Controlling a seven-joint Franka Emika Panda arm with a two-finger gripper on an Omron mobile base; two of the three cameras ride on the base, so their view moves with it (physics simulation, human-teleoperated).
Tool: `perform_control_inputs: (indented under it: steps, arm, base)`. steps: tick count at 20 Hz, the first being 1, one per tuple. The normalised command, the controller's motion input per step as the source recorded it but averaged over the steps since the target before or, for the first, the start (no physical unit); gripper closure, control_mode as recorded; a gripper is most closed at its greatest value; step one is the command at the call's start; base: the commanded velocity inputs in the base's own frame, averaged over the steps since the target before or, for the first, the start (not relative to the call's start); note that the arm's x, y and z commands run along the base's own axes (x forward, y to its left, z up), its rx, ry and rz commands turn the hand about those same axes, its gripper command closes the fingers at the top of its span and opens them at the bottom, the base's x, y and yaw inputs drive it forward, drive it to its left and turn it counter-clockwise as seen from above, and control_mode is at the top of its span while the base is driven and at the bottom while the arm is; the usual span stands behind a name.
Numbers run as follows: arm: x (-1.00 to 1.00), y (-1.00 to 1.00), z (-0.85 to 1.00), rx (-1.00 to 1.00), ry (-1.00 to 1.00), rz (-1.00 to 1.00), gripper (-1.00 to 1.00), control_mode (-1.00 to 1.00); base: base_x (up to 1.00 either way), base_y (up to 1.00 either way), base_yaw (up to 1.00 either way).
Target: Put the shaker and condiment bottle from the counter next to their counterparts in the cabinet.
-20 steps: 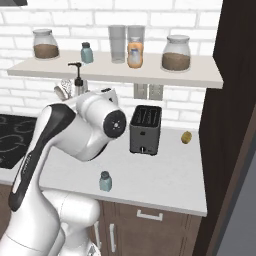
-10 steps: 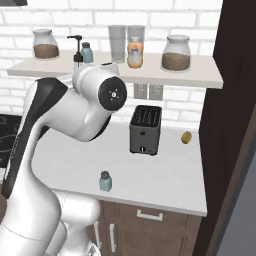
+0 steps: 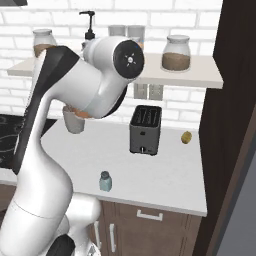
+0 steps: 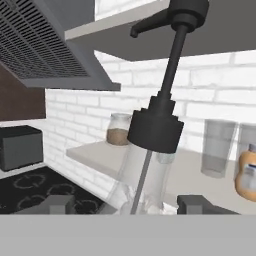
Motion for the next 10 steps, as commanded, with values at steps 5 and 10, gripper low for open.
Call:
perform_control_inputs:
  steps: [5, 10]
  arm:
    - [0.0, -0.27, 0.55, -0.02, 0.02, -0.04, 1.0, -1.0]
    - [0.04, -0.26, 0.49, -0.08, 0.0, -0.08, 1.0, -1.0]
  base:
    - [0.0, 0.0, 0.0]
    - [0.0, 0.0, 0.0]
